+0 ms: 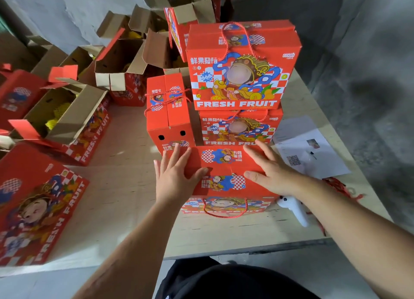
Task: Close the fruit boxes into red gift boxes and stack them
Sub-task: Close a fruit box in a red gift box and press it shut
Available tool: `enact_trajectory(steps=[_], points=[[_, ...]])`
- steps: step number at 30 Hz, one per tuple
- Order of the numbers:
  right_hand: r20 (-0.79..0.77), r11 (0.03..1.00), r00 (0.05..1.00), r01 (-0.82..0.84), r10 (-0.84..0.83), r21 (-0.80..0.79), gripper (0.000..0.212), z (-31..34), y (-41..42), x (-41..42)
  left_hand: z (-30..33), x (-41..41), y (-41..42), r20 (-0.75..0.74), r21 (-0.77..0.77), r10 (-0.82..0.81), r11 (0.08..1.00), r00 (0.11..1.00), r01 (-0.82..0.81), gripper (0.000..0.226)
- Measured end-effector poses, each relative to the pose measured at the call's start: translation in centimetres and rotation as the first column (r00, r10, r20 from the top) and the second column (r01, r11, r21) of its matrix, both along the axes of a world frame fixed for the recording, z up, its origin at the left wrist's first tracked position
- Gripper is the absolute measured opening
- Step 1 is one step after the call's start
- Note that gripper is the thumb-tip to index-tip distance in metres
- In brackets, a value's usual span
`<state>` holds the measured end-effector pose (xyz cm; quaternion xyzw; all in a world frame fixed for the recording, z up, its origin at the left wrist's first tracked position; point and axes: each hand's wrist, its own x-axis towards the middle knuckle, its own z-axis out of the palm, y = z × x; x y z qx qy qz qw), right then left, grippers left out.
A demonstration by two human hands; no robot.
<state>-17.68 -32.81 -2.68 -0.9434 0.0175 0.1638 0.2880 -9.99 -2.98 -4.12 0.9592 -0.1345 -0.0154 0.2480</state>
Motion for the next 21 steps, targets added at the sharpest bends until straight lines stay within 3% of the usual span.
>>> enact_trajectory(steps=[2,4,10,13,16,21], points=[[-0.121,0.976,0.991,-0.083,0.059,-0.2,0.078,0.5,-0.1,0.7,0.4,0.3,0.1,-0.048,0.115,-0.028,0.993,0.998,0.034,0.1],[-0.17,0.956,0.983,-0.107,0.062,-0.272,0.075,0.9,-0.1,1.1,0.7,0.5,-0.1,-0.081,0.164,-0.031,0.985,0.996,0.044,0.1],[0.098,0.98,0.994,-0.037,0.057,-0.196,0.081,0.7,0.1,1.2,1.8,1.8,0.3,0.028,0.344,-0.118,0.933,0.993,0.101,0.105],[0.206,0.984,0.978,0.007,0.03,-0.177,0.079,0.6,0.1,1.3,2.2,2.5,0.5,0.095,0.328,-0.149,0.938,0.984,0.11,0.108],[0.299,0.964,0.952,0.024,0.059,-0.264,0.083,-0.1,0.3,0.9,1.7,2.6,0.0,0.143,0.269,-0.124,0.96,0.982,0.082,0.103],[0.225,0.928,0.971,0.006,0.084,-0.373,0.082,-0.3,0.4,1.1,0.6,2.2,-0.1,0.051,0.236,-0.109,0.967,0.993,0.094,0.105]])
